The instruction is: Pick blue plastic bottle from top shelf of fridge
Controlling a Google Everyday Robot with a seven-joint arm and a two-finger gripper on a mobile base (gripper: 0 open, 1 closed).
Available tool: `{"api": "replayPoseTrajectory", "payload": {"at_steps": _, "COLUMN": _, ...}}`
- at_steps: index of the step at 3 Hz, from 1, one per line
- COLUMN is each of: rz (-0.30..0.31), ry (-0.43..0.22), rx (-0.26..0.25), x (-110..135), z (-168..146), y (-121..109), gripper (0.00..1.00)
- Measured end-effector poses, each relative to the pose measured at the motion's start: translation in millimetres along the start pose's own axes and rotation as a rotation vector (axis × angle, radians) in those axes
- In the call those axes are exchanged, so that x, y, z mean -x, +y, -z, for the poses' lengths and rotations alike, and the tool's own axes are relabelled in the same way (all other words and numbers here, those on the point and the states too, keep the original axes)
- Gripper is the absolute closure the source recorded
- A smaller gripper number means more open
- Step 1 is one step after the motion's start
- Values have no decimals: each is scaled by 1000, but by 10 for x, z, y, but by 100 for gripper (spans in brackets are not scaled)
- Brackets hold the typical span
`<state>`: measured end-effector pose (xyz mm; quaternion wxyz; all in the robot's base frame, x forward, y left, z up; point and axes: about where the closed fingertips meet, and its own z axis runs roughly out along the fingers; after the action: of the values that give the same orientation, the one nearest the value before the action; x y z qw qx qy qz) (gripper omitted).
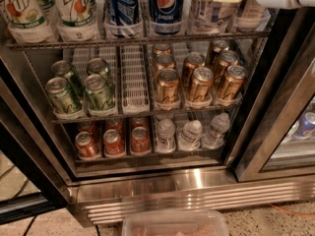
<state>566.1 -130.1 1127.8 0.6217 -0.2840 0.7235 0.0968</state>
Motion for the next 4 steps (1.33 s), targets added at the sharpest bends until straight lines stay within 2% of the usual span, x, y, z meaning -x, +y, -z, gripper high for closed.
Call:
{"api": "replayPoseTrajectory", "payload": {"at_steps": 2, "rz": 30, "ry": 86, "rx": 196, "x": -362, "z": 428, "y": 796, "gripper": 100}}
{"api": "replayPoseTrajectory", "payload": {"at_steps": 3, "rz": 37, "ry": 107, "rx": 241, "x": -477, "z": 533, "y": 957, "gripper": 100}}
{"api": "replayPoseTrajectory", "payload": {"at_steps": 4, "rz": 52, "ry": 138, "rx": 344, "x": -605, "z": 642, "y": 1307, "gripper": 100}}
